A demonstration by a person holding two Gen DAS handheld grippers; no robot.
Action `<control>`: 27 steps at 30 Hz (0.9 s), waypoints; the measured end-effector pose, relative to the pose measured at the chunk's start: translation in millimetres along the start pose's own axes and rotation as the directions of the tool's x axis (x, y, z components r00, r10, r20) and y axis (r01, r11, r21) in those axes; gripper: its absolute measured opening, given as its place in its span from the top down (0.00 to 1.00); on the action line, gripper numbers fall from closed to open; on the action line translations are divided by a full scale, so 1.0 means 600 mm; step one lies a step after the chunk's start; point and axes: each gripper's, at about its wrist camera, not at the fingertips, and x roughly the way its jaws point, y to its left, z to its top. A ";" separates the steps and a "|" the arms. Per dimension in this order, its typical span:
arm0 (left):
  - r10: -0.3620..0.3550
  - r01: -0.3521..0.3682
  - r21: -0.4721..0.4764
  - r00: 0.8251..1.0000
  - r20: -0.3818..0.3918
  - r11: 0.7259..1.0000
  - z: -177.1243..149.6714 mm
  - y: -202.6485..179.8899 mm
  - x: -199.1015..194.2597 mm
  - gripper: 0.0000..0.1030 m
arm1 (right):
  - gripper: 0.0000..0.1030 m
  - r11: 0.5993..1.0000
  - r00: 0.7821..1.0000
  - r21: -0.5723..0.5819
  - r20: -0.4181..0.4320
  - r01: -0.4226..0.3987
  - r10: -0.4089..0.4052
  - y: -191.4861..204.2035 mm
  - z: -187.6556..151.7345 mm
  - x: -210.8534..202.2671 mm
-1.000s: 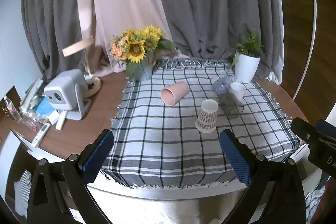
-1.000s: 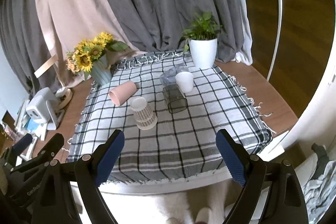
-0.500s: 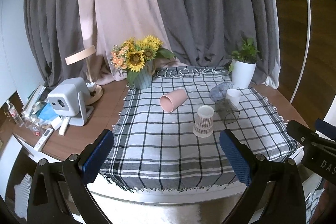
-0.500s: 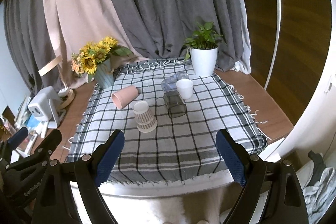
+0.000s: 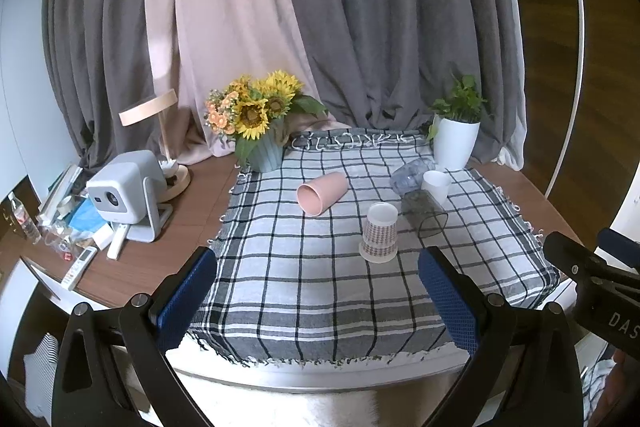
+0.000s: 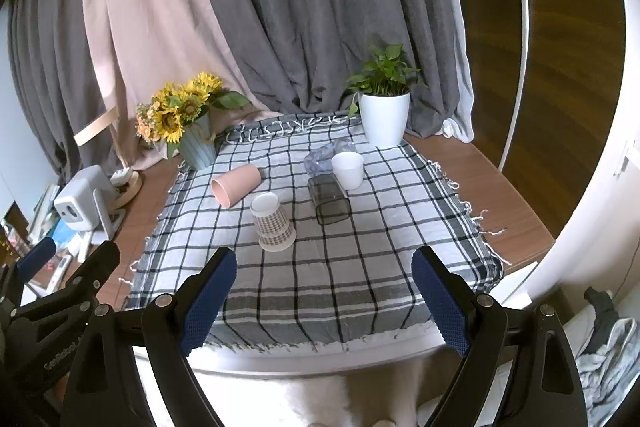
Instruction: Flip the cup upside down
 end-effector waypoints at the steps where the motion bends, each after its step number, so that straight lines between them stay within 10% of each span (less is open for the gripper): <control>1: -0.002 0.002 0.000 1.000 -0.002 1.000 0.001 -0.002 0.000 0.00 | 0.13 1.000 1.000 0.000 0.002 0.001 -0.001 0.000 0.000 -0.001; 27: -0.002 0.002 -0.003 1.000 -0.004 1.000 0.002 -0.015 -0.001 0.00 | 0.12 1.000 1.000 0.005 -0.007 0.004 -0.004 -0.008 -0.005 -0.009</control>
